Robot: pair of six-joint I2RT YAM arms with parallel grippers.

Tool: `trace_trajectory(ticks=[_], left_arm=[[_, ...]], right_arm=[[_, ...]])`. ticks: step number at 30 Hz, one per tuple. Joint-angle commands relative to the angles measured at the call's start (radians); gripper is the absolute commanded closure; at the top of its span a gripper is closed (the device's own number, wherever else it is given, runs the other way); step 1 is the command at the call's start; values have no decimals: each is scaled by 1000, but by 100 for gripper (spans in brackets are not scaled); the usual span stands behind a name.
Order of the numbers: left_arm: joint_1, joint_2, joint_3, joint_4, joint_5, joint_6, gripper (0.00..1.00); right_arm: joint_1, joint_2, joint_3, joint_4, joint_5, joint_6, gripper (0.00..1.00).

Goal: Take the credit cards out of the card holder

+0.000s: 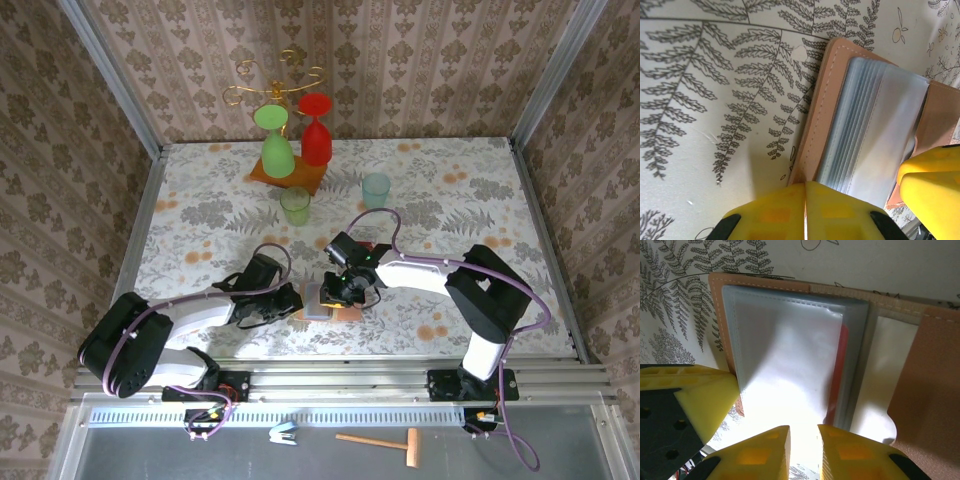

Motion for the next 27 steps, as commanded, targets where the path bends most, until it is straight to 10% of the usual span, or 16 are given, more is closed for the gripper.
trace_trajectory(ticks=[1,27], left_arm=[[11,-3,-20,-11,6,22,90],[19,-86,77,-11,56,-7,85]], right_arm=[[-4,-5,-19,-34,29,-18,79],[-35,-15,-71,-13,28,-36,85]])
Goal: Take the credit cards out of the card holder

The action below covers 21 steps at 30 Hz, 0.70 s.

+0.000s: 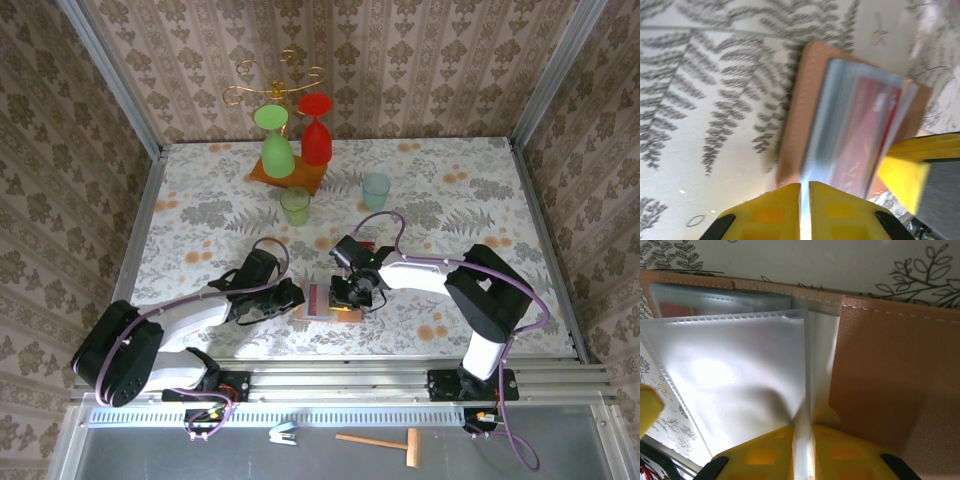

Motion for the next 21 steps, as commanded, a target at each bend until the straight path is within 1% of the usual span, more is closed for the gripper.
trace_trajectory(ticks=[1,4,6,14,21], left_arm=[[7,-15,42,25,37,-11,84],[4,9,55,36,53,-9,80],[2,28,55,52,60,-9,78],[-13,86,54,130,89,-31,74],[-26,132,50,204,111,-56,74]], right_arm=[[-9,-12,-22,-2,3,-13,85],[-10,-9,-23,8,-1,-11,85],[-10,-7,-23,11,-3,-8,85],[-11,-8,-29,20,-6,-3,85],[-11,-11,-33,24,-9,0,85]])
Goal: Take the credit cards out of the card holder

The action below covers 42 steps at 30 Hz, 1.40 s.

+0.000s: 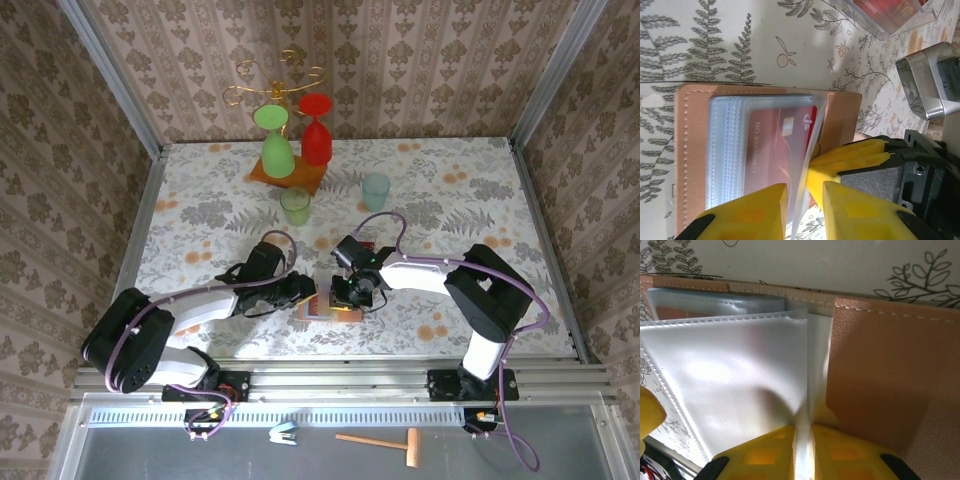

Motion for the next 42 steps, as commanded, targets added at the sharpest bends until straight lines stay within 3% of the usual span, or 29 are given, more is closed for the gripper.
trace_trajectory(ticks=[1,10,21,33,42], left_arm=[[-15,26,14,60,29,-25,74],[-47,72,36,92,39,-40,74],[-90,85,92,75,31,-52,73],[-137,154,172,61,15,-54,62],[-172,218,232,57,14,-57,58]], right_arm=[[-7,-11,-21,-2,-2,-2,85],[-7,-36,-21,0,0,1,84],[-40,-233,-44,-74,70,0,77],[-153,-485,-137,-144,113,-27,75],[-186,-545,-187,-146,88,-34,73]])
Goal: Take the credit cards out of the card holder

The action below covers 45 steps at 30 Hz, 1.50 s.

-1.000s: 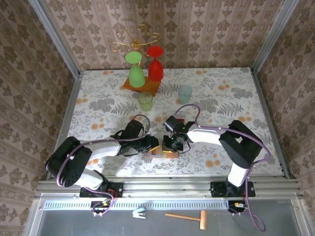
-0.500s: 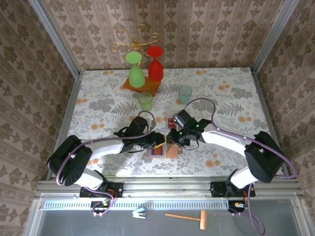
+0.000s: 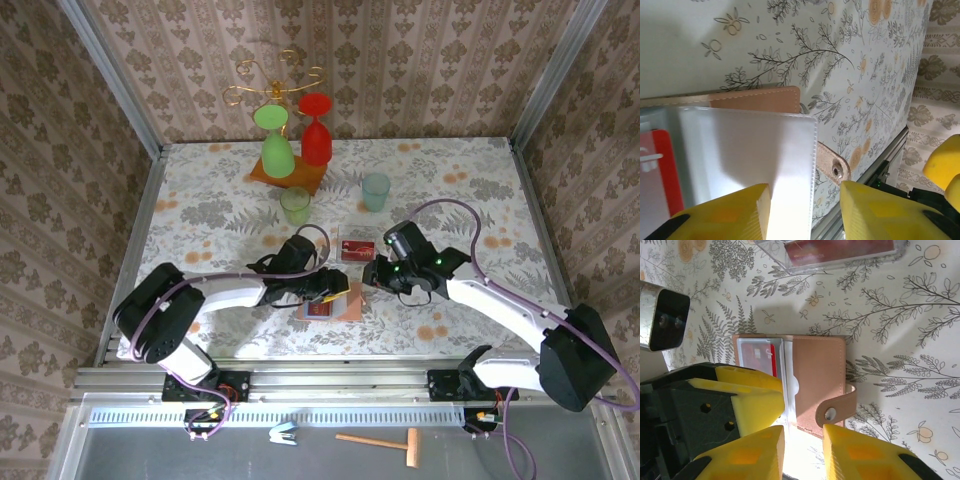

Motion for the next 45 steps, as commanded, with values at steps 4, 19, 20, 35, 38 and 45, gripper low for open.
trace_trajectory(ticks=[4,19,20,35,38,45], left_arm=[[-14,24,48,-14,-4,-8,56],[-2,-3,30,-24,-4,1,55],[1,-8,25,-24,-3,3,55],[99,-152,-108,-22,11,25,57],[124,-203,-151,-26,-1,27,57],[156,-269,-230,-28,-7,24,60]], right_arm=[[-4,-27,-34,-10,-14,1,73],[10,-11,-57,54,-48,48,73],[14,-7,-55,60,-48,51,73],[96,135,71,67,-25,67,75],[107,189,102,76,-32,71,77],[146,298,178,82,-43,66,79]])
